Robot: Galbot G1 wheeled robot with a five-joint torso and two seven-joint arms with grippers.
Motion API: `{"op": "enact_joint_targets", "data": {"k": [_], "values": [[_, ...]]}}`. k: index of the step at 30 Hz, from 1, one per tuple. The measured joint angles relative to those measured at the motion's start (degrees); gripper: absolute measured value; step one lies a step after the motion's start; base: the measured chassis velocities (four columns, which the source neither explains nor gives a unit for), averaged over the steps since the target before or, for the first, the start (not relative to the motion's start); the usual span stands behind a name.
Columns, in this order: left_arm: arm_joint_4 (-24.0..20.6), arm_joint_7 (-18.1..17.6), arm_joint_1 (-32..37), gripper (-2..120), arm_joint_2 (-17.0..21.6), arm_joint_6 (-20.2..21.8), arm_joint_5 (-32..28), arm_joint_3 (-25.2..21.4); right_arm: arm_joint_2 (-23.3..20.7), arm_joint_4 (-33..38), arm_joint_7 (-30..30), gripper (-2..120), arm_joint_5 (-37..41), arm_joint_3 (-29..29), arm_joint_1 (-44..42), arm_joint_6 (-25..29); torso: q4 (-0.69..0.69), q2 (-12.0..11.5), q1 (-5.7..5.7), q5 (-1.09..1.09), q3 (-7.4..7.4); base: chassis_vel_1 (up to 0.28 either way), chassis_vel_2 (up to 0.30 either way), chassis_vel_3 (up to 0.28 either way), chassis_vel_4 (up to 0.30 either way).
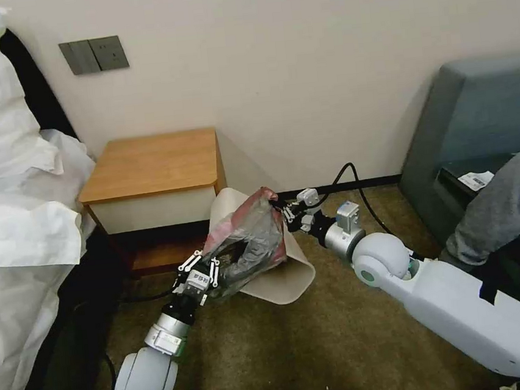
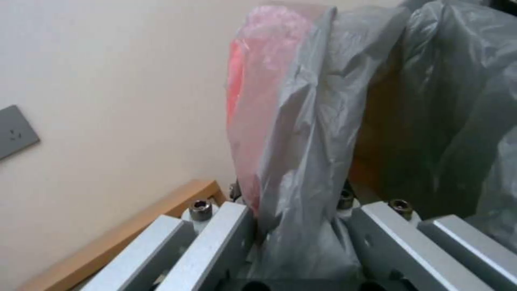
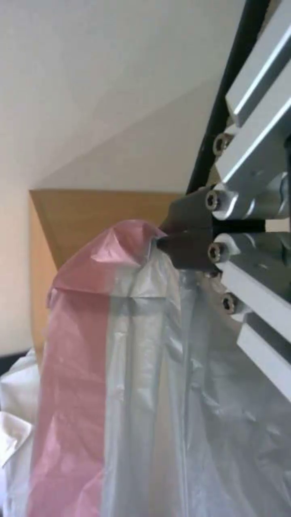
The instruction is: Pick up the garbage bag from the table and place it over the trash can.
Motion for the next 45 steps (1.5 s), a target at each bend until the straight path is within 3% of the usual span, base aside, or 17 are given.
{"op": "enact_joint_targets", "data": {"k": [6,17,34,45], "values": [[0.1,0.02,-0.21,7,-0.23,-0.14,-2.19,0.31,-0.37,-0.39,0.2,0,-0.79,0.5,-0.78,0.01,0.0,0.0,0.0,0.0,0.0,0.0,0.0,0.0,0.0],[-0.81,-6.75,0.2,7,-0.68,3.5,-8.76,1.56,-4.31,3.22,-0.42,0,-2.13,3.32,-5.14,-0.11,-0.01,0.0,0.0,0.0,0.0,0.0,0.0,0.0,0.0],[-2.53,-10.89,3.14,7,-1.12,5.78,-5.6,2.52,-8.79,15.69,-0.44,0,-3.1,9.48,-11.36,-0.16,0.0,0.0,0.0,0.0,0.0,0.0,0.0,0.0,0.0],[-3.63,-11.44,4.13,7,-1.07,5.67,-5.88,2.3,-10.35,14.4,-0.95,0,-3.56,14.21,-16.69,-0.09,-0.01,0.0,0.0,0.0,0.0,0.0,0.0,0.0,0.0]]}}
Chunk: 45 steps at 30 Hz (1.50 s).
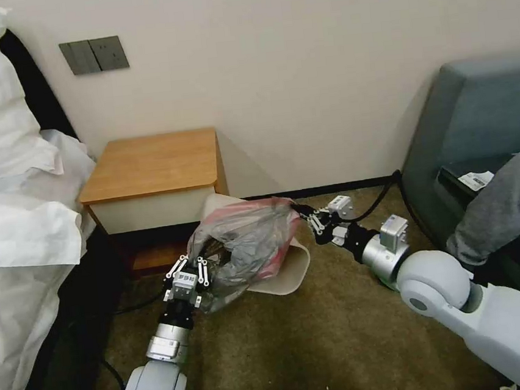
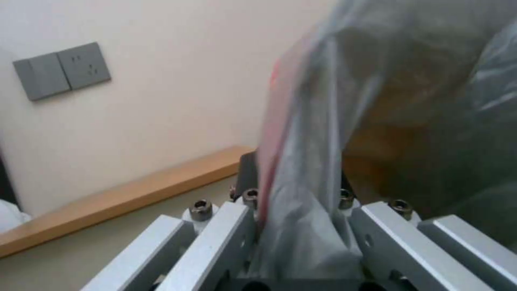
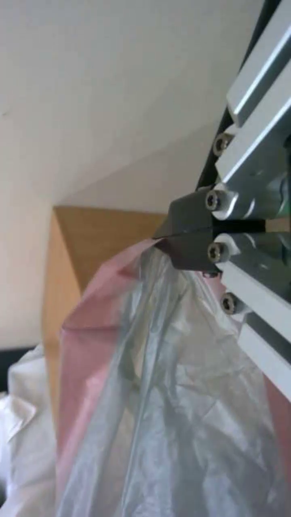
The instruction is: Pick up the garbage bag from the table and place it over the trash can.
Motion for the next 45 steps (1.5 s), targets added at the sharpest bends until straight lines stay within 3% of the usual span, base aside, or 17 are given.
{"op": "enact_joint_targets", "data": {"k": [13,25,36,45], "values": [[0.21,0.37,0.89,7,-0.01,-1.19,1.05,-0.57,0.37,-1.81,-0.3,0,-0.48,-0.4,0.54,0.26,0.01,0.0,0.0,0.0,0.0,0.0,0.0,0.0,0.0],[2.14,5.79,0.32,7,-0.41,-4.75,8.15,-1.21,2.22,-2.8,0.12,0,0.25,-3.38,5.96,-0.13,0.0,0.0,0.0,-0.01,0.0,0.0,0.0,0.0,0.0],[2.6,8.14,0.82,7,-0.38,-6.5,7.26,-1.33,3.15,-8.11,0.03,0,0.43,-3.33,6.85,-0.08,0.01,0.0,0.0,0.0,0.0,0.0,0.0,0.0,0.0],[2.24,7.5,0.79,7,-0.23,-6.28,3.98,-1.16,2.89,-10.11,-0.67,0,-0.6,-3.5,5.74,0.45,0.01,0.0,0.0,0.0,0.0,0.0,0.0,0.0,0.0]]}}
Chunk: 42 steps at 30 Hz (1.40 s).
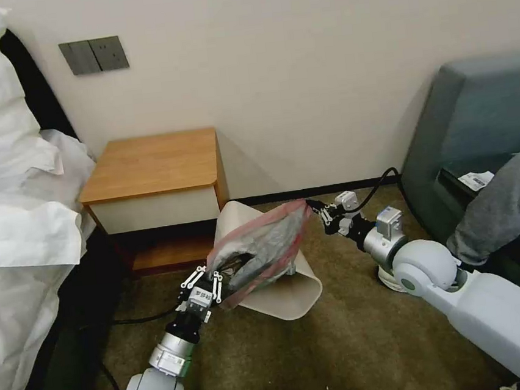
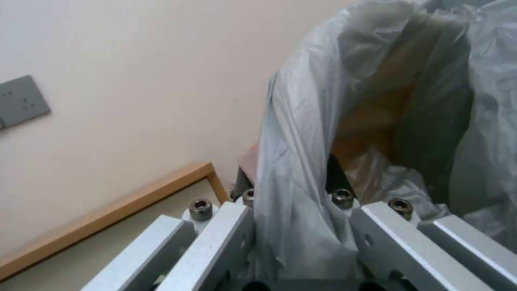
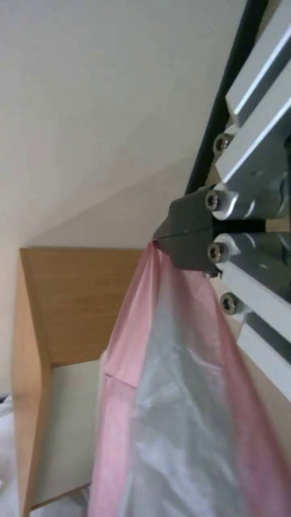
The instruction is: Pick up the garbage bag from the table and place it over the trash can.
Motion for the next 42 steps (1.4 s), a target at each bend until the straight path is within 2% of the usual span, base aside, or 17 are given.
{"op": "enact_joint_targets", "data": {"k": [2,6,7,10,20,24,27,29,33,35,39,40,42], "values": [[0.0,-0.72,-0.05,7,0.0,0.3,-0.27,0.09,-0.18,0.04,-0.07,0,-0.05,0.09,-0.32,0.05,0.0,0.0,0.0,0.0,0.0,0.0,0.0,0.0,0.0],[-0.36,-5.12,-0.95,7,-0.14,2.16,-2.01,0.68,-1.37,1.38,-0.43,0,-0.08,1.05,-1.85,0.06,0.0,0.0,0.0,0.0,0.0,0.0,0.0,0.0,0.0],[-0.36,-5.12,-0.95,7,-0.14,2.16,-2.01,0.68,-1.37,1.38,-0.43,0,-0.08,1.05,-1.85,0.06,0.0,0.0,0.0,0.0,0.0,0.0,0.0,0.0,0.0],[-1.01,-8.04,-2.24,7,-0.55,3.32,-3.73,0.79,-2.37,2.91,-0.86,0,-0.08,1.57,-2.89,-0.35,0.0,0.0,0.0,0.0,0.0,0.0,0.0,0.0,0.0],[-2.4,-9.19,-2.6,7,-0.62,4.06,-6.34,0.27,-2.41,4.07,-0.92,0,-0.59,1.37,-3.06,-0.68,-0.01,0.0,0.0,-0.01,0.01,0.0,0.0,0.0,0.0],[-2.41,-10.81,-2.12,7,-0.68,4.08,-6.31,0.22,-1.88,6.13,0.24,0,-0.78,2.66,-3.88,-0.23,0.0,0.0,0.0,0.0,0.0,0.0,0.0,0.0,0.0],[-2.17,-12.33,-1.33,7,-0.76,4.57,-6.1,0.59,-1.88,10.71,-0.69,14,-0.36,5.34,-6.68,0.62,0.0,0.0,0.0,0.0,-0.01,0.0,0.0,0.0,0.0],[-1.91,-12.51,-1.29,7,-0.82,4.6,-6.02,0.67,-1.85,12.08,-1.0,17,-0.2,5.88,-7.72,0.72,0.0,0.0,0.0,0.0,-0.01,0.0,0.0,0.0,0.0],[-1.51,-12.79,-1.45,7,-1.01,4.61,-5.77,0.8,-1.8,19.33,-1.35,34,3.33,6.6,-12.6,-0.32,0.0,0.0,0.0,0.0,-0.01,0.0,0.0,0.0,0.0],[-1.51,-12.79,-1.47,7,-1.02,4.61,-5.76,0.83,-1.8,21.15,-0.95,37,4.76,6.31,-13.42,-0.93,0.0,0.0,0.0,0.0,-0.01,0.0,0.0,0.0,0.0],[-1.51,-12.8,-1.47,7,-1.05,4.63,-5.58,0.94,-1.61,28.73,2.27,57,11.87,2.36,-14.65,-5.06,0.0,0.0,0.0,-0.01,-0.01,0.0,0.0,0.0,0.0],[-1.51,-12.8,-1.47,7,-1.05,4.63,-5.58,0.94,-1.61,28.73,2.27,57,11.87,2.36,-14.65,-5.06,0.0,0.0,0.0,-0.01,-0.01,0.0,0.0,0.0,0.0],[-1.49,-12.8,-1.35,7,-1.08,4.48,-5.19,0.95,-1.05,29.93,4.57,65,15.0,0.59,-13.69,-6.51,0.0,0.0,0.0,-0.01,-0.01,0.0,0.0,0.0,0.0]]}}
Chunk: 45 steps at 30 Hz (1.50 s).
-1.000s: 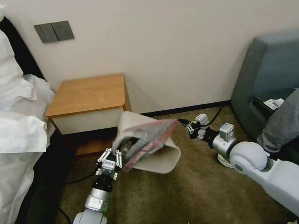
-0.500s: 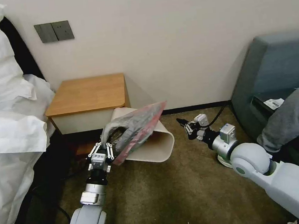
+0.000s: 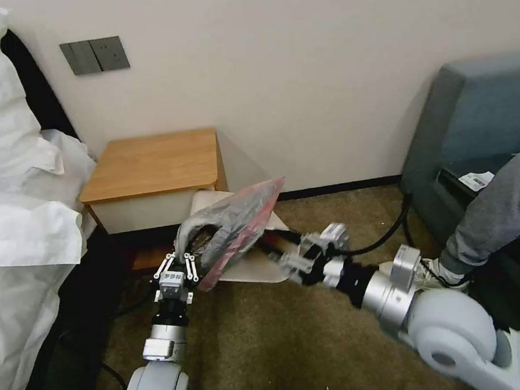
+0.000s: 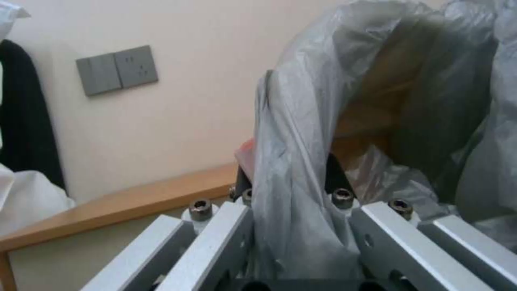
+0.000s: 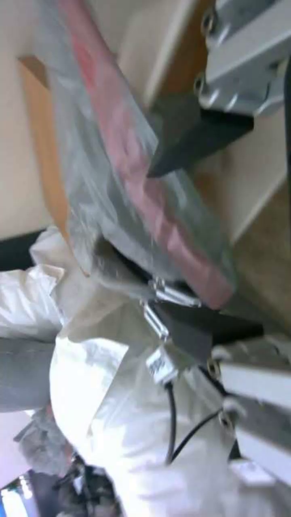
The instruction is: Pick up the garbage bag from the table and place it over the trash can.
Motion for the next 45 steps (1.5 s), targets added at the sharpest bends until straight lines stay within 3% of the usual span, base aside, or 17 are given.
{"op": "enact_joint_targets", "data": {"k": [9,17,32,35,45], "values": [[0.82,0.15,0.36,7,-0.36,-1.43,2.53,0.24,5.82,1.65,16.51,97,14.44,-2.54,4.01,-6.7,0.0,0.0,-0.01,0.01,0.01,0.0,0.0,0.0,0.0],[1.1,0.3,-0.26,7,-0.52,-1.61,2.74,0.22,7.22,-0.42,21.17,100,19.75,-2.0,5.03,-7.16,0.0,0.0,0.0,0.01,0.01,0.0,0.0,0.0,0.0],[1.4,0.51,-0.55,7,-0.76,-2.28,3.36,0.18,13.43,-8.23,23.38,100,19.45,-4.41,9.5,-6.98,0.0,0.0,0.0,0.01,0.01,0.0,0.0,0.0,0.0],[1.4,0.53,-0.55,7,-0.72,-2.31,3.37,0.13,13.71,-9.11,23.43,96,18.78,-4.65,9.77,-6.97,0.0,0.0,0.0,0.0,0.01,0.0,0.0,0.0,0.0],[1.4,0.55,-1.03,7,-0.67,-2.33,3.08,-0.04,12.63,-9.09,21.87,58,16.62,-4.36,9.34,-6.86,0.01,0.0,0.0,0.01,0.01,0.0,0.0,0.0,0.0]]}}
